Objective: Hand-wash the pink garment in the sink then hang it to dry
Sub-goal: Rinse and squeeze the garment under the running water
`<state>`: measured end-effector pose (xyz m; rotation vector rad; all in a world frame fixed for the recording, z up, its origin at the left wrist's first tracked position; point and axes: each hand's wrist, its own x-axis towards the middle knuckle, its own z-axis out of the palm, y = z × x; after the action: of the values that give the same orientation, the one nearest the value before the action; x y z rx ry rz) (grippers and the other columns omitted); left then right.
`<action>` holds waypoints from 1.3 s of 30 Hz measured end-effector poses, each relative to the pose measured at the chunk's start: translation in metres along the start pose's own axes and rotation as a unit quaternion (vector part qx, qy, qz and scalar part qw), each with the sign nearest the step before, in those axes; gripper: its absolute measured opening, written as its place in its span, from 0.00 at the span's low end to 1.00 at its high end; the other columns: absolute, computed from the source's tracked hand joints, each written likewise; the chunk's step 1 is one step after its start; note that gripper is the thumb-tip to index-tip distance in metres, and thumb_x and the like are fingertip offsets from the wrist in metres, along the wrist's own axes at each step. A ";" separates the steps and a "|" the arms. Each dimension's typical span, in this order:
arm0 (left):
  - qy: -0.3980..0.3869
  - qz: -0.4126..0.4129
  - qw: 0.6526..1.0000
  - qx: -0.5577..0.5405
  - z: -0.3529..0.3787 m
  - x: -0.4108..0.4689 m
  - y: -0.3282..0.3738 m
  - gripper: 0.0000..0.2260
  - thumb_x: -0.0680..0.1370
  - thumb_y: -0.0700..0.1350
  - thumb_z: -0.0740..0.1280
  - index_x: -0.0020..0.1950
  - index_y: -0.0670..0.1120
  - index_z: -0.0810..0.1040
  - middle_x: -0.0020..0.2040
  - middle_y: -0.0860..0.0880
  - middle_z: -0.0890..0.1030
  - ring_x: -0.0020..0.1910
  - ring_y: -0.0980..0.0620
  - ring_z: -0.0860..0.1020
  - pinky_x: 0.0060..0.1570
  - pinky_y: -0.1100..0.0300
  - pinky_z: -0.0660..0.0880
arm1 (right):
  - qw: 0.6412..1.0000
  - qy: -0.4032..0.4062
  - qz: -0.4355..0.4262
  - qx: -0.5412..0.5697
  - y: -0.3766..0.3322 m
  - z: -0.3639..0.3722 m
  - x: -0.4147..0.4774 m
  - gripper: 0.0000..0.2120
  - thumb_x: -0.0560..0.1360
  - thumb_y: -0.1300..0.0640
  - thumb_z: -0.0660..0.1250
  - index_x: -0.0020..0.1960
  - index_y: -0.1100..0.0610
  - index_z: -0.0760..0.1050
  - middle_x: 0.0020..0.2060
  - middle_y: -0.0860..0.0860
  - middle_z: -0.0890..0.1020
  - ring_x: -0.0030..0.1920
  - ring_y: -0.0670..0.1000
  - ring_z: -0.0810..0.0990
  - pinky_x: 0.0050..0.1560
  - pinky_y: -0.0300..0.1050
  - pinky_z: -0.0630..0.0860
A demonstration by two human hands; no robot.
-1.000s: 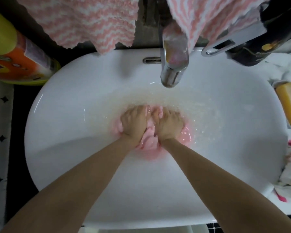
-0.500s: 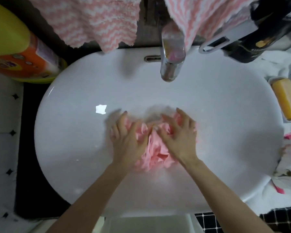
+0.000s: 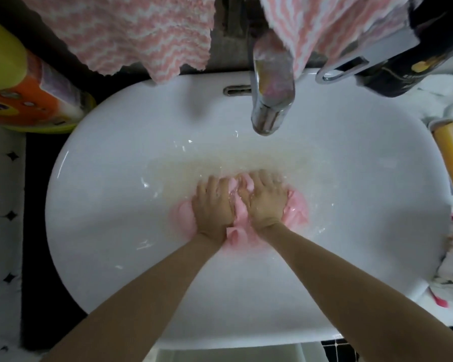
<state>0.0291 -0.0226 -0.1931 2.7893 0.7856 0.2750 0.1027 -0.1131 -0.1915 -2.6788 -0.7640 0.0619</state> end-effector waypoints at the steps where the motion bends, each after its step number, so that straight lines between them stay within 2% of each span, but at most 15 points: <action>1: -0.003 0.015 1.000 -0.021 0.001 0.006 -0.003 0.09 0.74 0.47 0.58 0.47 0.46 0.76 0.42 0.46 0.78 0.41 0.44 0.76 0.40 0.51 0.73 | 1.000 -0.005 0.027 -0.002 -0.004 0.000 0.005 0.18 0.73 0.44 0.56 0.41 0.54 0.80 0.37 0.52 0.81 0.38 0.57 0.80 0.44 0.52 0.73; 3: -0.017 0.037 0.998 -0.054 -0.002 0.025 -0.006 0.09 0.72 0.47 0.59 0.45 0.46 0.77 0.37 0.47 0.79 0.37 0.46 0.77 0.43 0.55 0.70 | 0.995 -0.008 0.092 0.025 -0.015 -0.004 0.018 0.20 0.74 0.45 0.55 0.34 0.54 0.77 0.29 0.52 0.79 0.35 0.56 0.78 0.42 0.53 0.72; 7: -0.068 0.059 0.996 0.025 -0.013 0.067 -0.008 0.14 0.73 0.49 0.58 0.42 0.46 0.81 0.25 0.47 0.78 0.23 0.47 0.78 0.21 0.64 0.66 | 0.977 -0.106 0.186 0.003 -0.025 -0.013 0.043 0.24 0.80 0.45 0.53 0.29 0.54 0.66 0.23 0.50 0.64 0.31 0.52 0.70 0.35 0.43 0.61; 11: -0.145 -0.130 0.965 -0.177 -0.035 0.074 0.001 0.14 0.80 0.56 0.57 0.54 0.48 0.74 0.50 0.45 0.81 0.49 0.42 0.79 0.44 0.55 0.70 | 0.912 -0.134 0.318 0.224 -0.023 -0.048 0.061 0.23 0.76 0.43 0.60 0.34 0.61 0.75 0.27 0.51 0.74 0.34 0.54 0.74 0.35 0.45 0.66; 12: -0.161 -0.205 0.920 -0.293 -0.041 0.075 -0.001 0.17 0.79 0.60 0.57 0.58 0.49 0.73 0.56 0.49 0.79 0.55 0.46 0.77 0.50 0.57 0.70 | 0.881 -0.136 0.334 0.308 -0.019 -0.061 0.063 0.25 0.75 0.41 0.62 0.35 0.62 0.76 0.27 0.50 0.75 0.33 0.53 0.74 0.37 0.45 0.69; 15: -0.167 -0.381 0.671 -0.614 -0.069 0.076 -0.003 0.36 0.71 0.73 0.57 0.69 0.49 0.70 0.65 0.49 0.76 0.61 0.49 0.77 0.62 0.48 0.72 | 0.830 -0.120 0.308 0.450 -0.010 -0.094 0.054 0.23 0.74 0.38 0.63 0.32 0.55 0.78 0.29 0.48 0.80 0.35 0.51 0.77 0.44 0.47 0.75; 16: -0.154 -0.392 0.673 -0.608 -0.076 0.067 -0.001 0.37 0.69 0.73 0.57 0.67 0.48 0.71 0.61 0.46 0.78 0.57 0.48 0.79 0.58 0.48 0.75 | 0.849 -0.108 0.277 0.437 -0.009 -0.098 0.044 0.19 0.74 0.38 0.62 0.36 0.52 0.79 0.33 0.48 0.81 0.38 0.51 0.79 0.46 0.48 0.76; 17: -0.131 -0.367 0.738 -0.550 -0.080 0.053 0.001 0.35 0.69 0.71 0.58 0.66 0.47 0.72 0.59 0.45 0.78 0.54 0.48 0.79 0.56 0.51 0.76 | 0.888 -0.088 0.234 0.385 -0.007 -0.099 0.030 0.16 0.73 0.38 0.60 0.41 0.48 0.80 0.39 0.49 0.82 0.43 0.51 0.80 0.50 0.48 0.75; 19: -0.097 -0.143 0.938 -0.301 -0.080 0.016 0.000 0.29 0.70 0.65 0.58 0.64 0.49 0.74 0.61 0.45 0.73 0.56 0.47 0.75 0.55 0.53 0.72 | 0.968 -0.070 0.114 0.212 -0.005 -0.090 0.001 0.20 0.72 0.37 0.56 0.57 0.42 0.77 0.57 0.51 0.77 0.58 0.54 0.74 0.59 0.42 0.65; 20: -0.086 -0.034 0.978 -0.188 -0.079 -0.004 0.003 0.28 0.69 0.64 0.59 0.64 0.51 0.75 0.65 0.44 0.70 0.60 0.45 0.70 0.60 0.50 0.68 | 0.984 -0.088 0.058 0.143 -0.004 -0.082 -0.013 0.24 0.72 0.35 0.53 0.64 0.42 0.73 0.66 0.52 0.70 0.66 0.56 0.68 0.65 0.42 0.59; 22: -0.107 0.036 0.991 -0.075 -0.055 -0.035 0.003 0.29 0.69 0.63 0.59 0.67 0.54 0.73 0.72 0.42 0.64 0.69 0.42 0.62 0.67 0.40 0.58 | 0.988 -0.138 0.000 0.065 -0.001 -0.059 -0.034 0.29 0.74 0.32 0.49 0.70 0.41 0.67 0.75 0.52 0.59 0.75 0.60 0.55 0.71 0.51 0.52; 25: -0.098 0.004 0.995 -0.013 -0.022 -0.043 0.000 0.25 0.74 0.58 0.60 0.71 0.55 0.68 0.73 0.43 0.65 0.70 0.40 0.66 0.65 0.34 0.61 | 0.991 -0.129 -0.016 0.008 0.006 -0.028 -0.044 0.27 0.78 0.34 0.47 0.70 0.42 0.69 0.73 0.52 0.65 0.71 0.62 0.64 0.68 0.61 0.63; 29: -0.025 0.058 0.998 0.028 0.000 -0.029 -0.003 0.16 0.78 0.50 0.60 0.63 0.48 0.76 0.62 0.47 0.77 0.55 0.44 0.76 0.51 0.47 0.71 | 0.997 -0.039 -0.055 -0.026 0.004 -0.012 -0.025 0.21 0.76 0.44 0.54 0.59 0.52 0.78 0.58 0.54 0.80 0.55 0.64 0.77 0.51 0.59 0.75; 32: 0.057 0.076 0.995 0.040 0.008 -0.016 -0.003 0.10 0.76 0.47 0.60 0.54 0.47 0.76 0.50 0.48 0.78 0.45 0.46 0.72 0.41 0.51 0.66 | 0.997 0.007 -0.075 -0.005 0.002 -0.006 -0.008 0.18 0.75 0.47 0.56 0.47 0.56 0.81 0.43 0.55 0.82 0.43 0.62 0.79 0.36 0.52 0.74; 39: 0.079 0.084 0.993 0.016 0.012 0.031 -0.010 0.05 0.74 0.48 0.60 0.46 0.49 0.73 0.33 0.50 0.79 0.35 0.50 0.79 0.33 0.56 0.72 | 0.998 0.012 -0.051 -0.033 -0.008 0.000 0.040 0.18 0.73 0.51 0.57 0.28 0.54 0.74 0.24 0.52 0.76 0.26 0.56 0.75 0.34 0.45 0.71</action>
<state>0.0528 -0.0002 -0.2032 2.8947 0.5919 0.5225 0.1326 -0.0866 -0.1863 -2.6932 -0.9080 -0.0223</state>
